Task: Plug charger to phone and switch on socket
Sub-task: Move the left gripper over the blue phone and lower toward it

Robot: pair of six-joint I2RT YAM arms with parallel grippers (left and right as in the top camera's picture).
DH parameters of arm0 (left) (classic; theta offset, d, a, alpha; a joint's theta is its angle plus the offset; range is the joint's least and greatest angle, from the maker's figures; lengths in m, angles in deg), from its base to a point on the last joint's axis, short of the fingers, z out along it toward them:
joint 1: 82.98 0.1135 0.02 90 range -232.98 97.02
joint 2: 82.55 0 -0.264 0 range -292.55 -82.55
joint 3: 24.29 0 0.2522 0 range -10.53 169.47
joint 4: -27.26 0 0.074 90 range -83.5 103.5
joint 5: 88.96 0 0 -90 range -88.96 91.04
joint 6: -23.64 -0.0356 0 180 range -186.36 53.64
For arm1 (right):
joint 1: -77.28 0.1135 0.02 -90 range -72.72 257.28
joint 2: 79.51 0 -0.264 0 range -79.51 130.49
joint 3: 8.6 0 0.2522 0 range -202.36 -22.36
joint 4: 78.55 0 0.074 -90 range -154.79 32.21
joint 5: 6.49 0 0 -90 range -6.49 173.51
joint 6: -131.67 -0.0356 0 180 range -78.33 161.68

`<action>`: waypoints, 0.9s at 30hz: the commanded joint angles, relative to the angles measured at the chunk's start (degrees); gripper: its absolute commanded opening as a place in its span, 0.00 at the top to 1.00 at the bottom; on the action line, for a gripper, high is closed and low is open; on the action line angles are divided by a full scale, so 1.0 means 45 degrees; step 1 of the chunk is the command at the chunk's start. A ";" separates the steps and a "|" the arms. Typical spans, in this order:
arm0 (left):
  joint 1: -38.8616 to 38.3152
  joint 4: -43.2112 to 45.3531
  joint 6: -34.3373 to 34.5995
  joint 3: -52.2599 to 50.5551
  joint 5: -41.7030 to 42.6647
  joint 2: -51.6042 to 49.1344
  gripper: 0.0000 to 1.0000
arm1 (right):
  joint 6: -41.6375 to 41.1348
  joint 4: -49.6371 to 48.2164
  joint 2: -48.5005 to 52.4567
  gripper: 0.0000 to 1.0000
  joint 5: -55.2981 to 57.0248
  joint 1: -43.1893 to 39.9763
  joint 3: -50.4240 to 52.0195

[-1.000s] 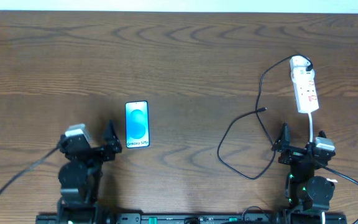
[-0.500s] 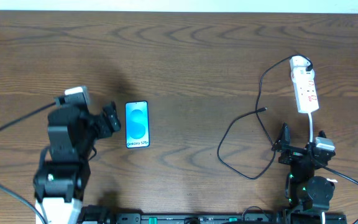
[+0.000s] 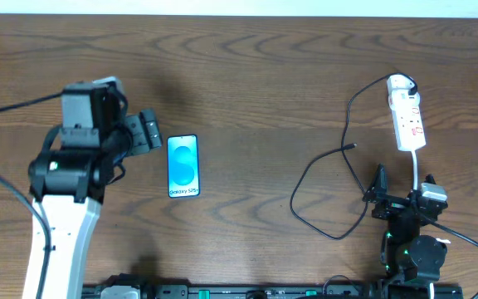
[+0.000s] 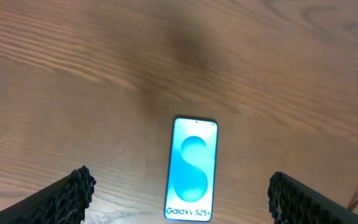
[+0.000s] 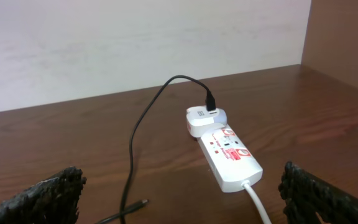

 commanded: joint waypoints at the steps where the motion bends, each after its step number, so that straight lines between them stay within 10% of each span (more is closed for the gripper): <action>1: -0.0534 -0.0107 -0.0121 0.0306 0.0126 -0.0593 0.08 | 0.0083 0.0019 -0.0083 0.01 0.0102 0.0029 0.0015; 27: -0.0850 0.0019 -0.0087 0.0306 0.0291 -0.1559 0.02 | 0.0083 0.0019 -0.0083 0.01 0.0102 0.0029 0.0015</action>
